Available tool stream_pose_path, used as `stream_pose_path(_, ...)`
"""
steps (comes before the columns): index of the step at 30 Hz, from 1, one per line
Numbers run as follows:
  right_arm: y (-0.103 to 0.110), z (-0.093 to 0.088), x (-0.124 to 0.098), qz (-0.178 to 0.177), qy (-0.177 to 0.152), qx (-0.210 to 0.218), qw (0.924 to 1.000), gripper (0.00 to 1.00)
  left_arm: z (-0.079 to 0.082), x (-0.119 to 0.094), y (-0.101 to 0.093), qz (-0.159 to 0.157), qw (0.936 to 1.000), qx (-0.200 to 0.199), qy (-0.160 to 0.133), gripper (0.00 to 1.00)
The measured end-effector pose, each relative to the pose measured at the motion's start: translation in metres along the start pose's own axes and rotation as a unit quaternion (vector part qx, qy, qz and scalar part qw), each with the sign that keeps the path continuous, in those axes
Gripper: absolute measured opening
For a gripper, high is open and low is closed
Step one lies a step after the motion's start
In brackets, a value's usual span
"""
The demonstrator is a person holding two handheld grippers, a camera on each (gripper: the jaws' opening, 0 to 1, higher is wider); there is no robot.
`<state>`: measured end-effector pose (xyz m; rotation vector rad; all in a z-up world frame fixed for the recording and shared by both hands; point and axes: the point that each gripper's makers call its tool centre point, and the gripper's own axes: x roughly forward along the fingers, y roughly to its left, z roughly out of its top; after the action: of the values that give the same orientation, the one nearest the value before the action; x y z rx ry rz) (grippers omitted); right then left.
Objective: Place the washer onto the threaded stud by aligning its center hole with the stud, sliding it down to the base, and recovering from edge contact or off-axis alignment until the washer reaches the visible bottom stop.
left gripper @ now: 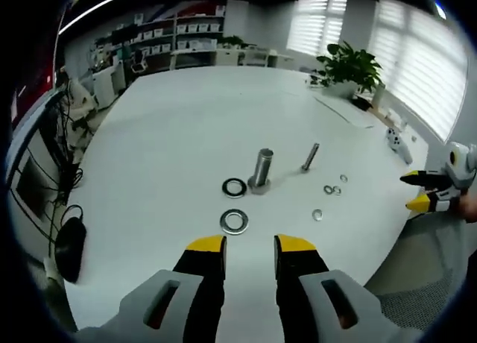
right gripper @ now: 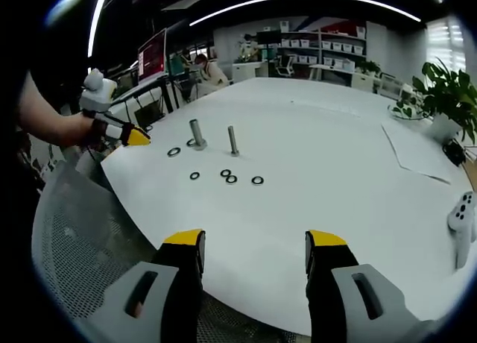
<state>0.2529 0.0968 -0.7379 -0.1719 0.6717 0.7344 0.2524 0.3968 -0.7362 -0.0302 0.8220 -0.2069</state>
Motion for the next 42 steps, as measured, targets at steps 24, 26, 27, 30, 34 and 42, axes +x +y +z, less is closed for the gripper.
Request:
stream_pose_path(24,0.000,-0.001,0.000,0.000,0.004,-0.002,1.0000,0.57,0.006,0.024,0.002,-0.017,0.9958,0.057,0.070,0.23)
stream_pose_path(26,0.000,-0.001,0.000,-0.001,0.004,-0.003,1.0000,0.57,0.005,0.026,0.004,-0.017,0.9953,0.063,0.071,0.23)
stream_pose_path(27,0.000,-0.001,0.000,0.000,0.005,-0.003,1.0000,0.57,0.005,0.027,0.004,-0.018,0.9950,0.064,0.074,0.23)
stream_pose_path(30,0.000,-0.002,0.000,-0.001,0.005,-0.004,1.0000,0.57,0.004,0.027,0.005,-0.018,0.9949,0.062,0.078,0.24)
stream_pose_path(34,-0.001,-0.002,0.001,-0.001,0.005,-0.005,1.0000,0.57,0.002,0.030,0.007,-0.018,0.9941,0.061,0.088,0.24)
stream_pose_path(42,-0.001,-0.001,0.000,-0.002,0.004,-0.003,1.0000,0.57,0.006,0.038,0.005,-0.023,0.9925,0.066,0.100,0.25)
